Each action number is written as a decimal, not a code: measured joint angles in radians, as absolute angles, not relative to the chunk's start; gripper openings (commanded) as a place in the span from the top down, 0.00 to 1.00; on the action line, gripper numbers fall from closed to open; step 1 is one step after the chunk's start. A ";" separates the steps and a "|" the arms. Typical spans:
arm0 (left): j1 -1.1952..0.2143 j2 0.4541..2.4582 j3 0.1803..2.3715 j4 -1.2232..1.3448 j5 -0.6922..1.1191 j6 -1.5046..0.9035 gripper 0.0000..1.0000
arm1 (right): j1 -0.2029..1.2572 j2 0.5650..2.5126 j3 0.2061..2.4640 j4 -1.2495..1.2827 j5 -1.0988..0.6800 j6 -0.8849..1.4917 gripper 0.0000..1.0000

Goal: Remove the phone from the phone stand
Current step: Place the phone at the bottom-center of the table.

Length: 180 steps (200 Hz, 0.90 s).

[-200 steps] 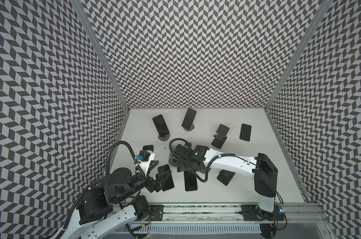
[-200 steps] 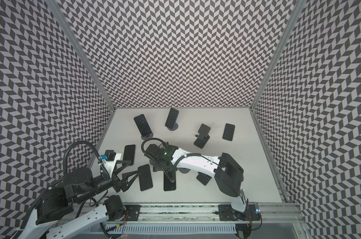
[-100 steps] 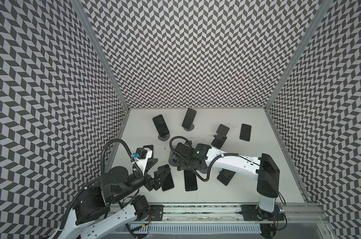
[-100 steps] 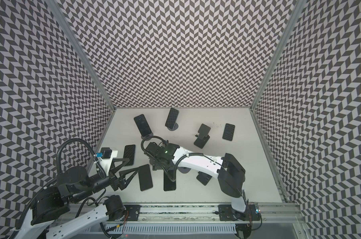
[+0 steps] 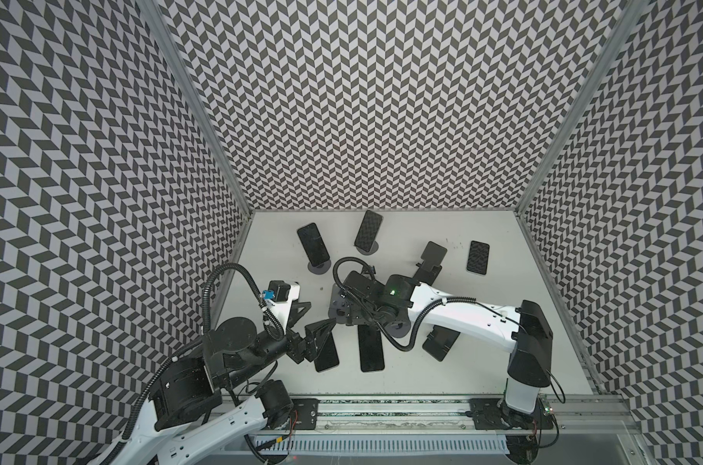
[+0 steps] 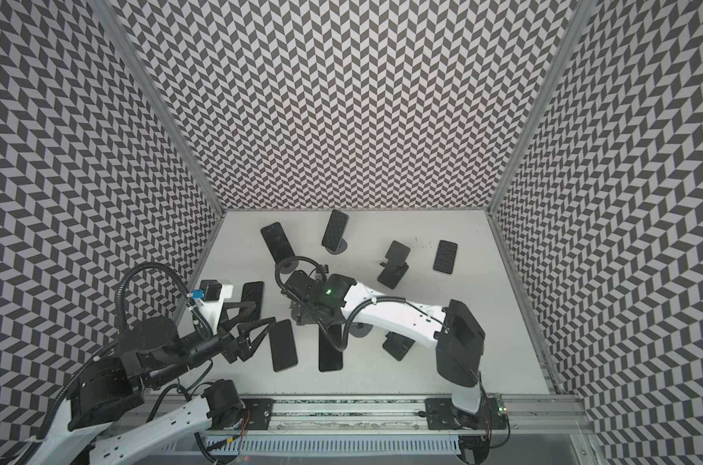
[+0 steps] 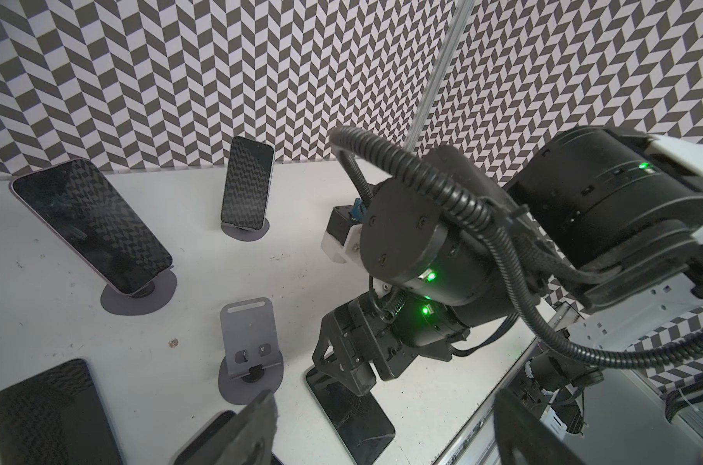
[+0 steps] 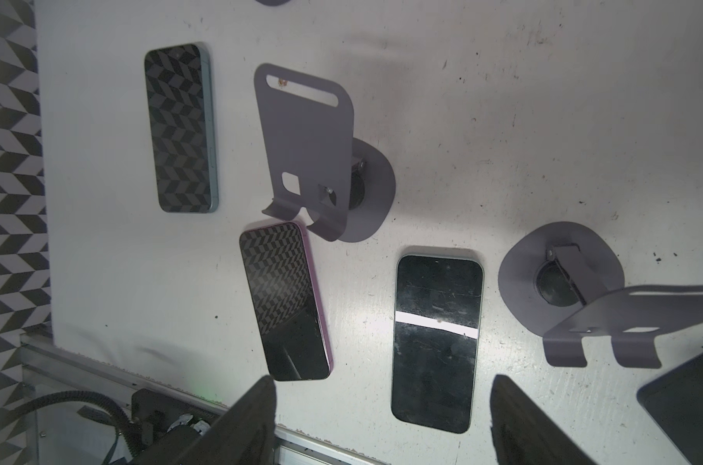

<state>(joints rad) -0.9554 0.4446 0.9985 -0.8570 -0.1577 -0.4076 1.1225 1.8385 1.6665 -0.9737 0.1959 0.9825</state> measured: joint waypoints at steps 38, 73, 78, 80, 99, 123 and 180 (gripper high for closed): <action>-0.955 0.448 0.989 -0.828 -0.168 -0.415 0.16 | 1.095 1.808 1.666 -0.974 0.206 0.965 0.19; -0.955 0.505 0.976 -0.789 -0.171 -0.417 0.16 | 1.070 1.782 1.666 -0.974 0.211 0.949 0.18; -0.955 0.514 0.971 -0.784 -0.171 -0.417 0.16 | 1.068 1.777 1.666 -0.974 0.212 0.948 0.19; -0.955 0.518 0.970 -0.781 -0.171 -0.417 0.16 | 1.067 1.775 1.666 -0.974 0.212 0.947 0.19; -0.955 0.543 0.955 -0.761 -0.169 -0.417 0.16 | 1.059 1.754 1.666 -0.974 0.213 0.943 0.18; -0.955 0.559 0.945 -0.733 -0.163 -0.416 0.16 | 1.055 1.725 1.657 -0.973 0.214 0.942 0.18; -0.955 0.587 0.942 -0.684 -0.153 -0.415 0.16 | 1.055 1.644 1.596 -0.973 0.232 0.947 0.19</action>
<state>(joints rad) -0.9554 0.5869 0.9424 -0.6842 -0.1532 -0.4152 1.0550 1.6440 1.5955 -0.9733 0.2321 0.9466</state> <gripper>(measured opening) 0.843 0.816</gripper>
